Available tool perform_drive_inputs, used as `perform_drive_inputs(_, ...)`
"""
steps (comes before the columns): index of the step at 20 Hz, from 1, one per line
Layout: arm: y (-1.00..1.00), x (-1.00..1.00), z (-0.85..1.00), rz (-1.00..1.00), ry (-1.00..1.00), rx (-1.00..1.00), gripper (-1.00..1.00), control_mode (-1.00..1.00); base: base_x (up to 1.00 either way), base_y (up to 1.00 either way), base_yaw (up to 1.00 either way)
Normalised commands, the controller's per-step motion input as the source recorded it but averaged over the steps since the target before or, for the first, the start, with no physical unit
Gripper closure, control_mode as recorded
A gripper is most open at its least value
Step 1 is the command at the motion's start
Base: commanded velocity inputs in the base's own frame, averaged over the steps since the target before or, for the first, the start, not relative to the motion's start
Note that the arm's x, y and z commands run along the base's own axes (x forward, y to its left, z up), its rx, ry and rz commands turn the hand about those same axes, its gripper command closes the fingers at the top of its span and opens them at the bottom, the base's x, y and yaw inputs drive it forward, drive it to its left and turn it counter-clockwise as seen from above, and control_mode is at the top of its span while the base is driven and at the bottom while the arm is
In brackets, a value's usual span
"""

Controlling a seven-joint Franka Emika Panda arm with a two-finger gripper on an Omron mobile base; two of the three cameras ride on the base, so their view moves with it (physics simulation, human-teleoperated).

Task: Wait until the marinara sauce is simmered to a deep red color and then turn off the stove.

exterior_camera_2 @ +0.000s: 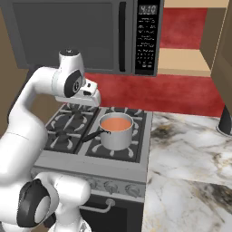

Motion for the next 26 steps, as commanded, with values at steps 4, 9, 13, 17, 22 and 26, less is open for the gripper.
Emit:
perform_drive_inputs(4, -0.20, -0.14, 0.00, 0.00, 0.00, 0.00, -1.00, -1.00, 0.00, 0.00, 0.00)
perform_drive_inputs(9, -0.65, -0.47, -0.16, 0.02, -0.02, 0.02, -1.00, -1.00, 0.00, 0.00, 0.00)
perform_drive_inputs(13, -0.75, -0.49, -0.25, 0.02, -0.04, 0.03, -1.00, -1.00, 0.00, 0.00, 0.00)
perform_drive_inputs(17, -0.71, -0.60, -0.36, 0.06, -0.12, 0.03, -1.00, -1.00, 0.00, 0.00, 0.00)
perform_drive_inputs(22, -0.25, -0.30, -0.48, 0.06, -0.22, 0.00, -1.00, -1.00, 0.00, 0.00, 0.00)
perform_drive_inputs(26, -0.16, -0.34, -0.51, 0.06, -0.28, 0.00, -1.00, -1.00, 0.00, 0.00, 0.00)
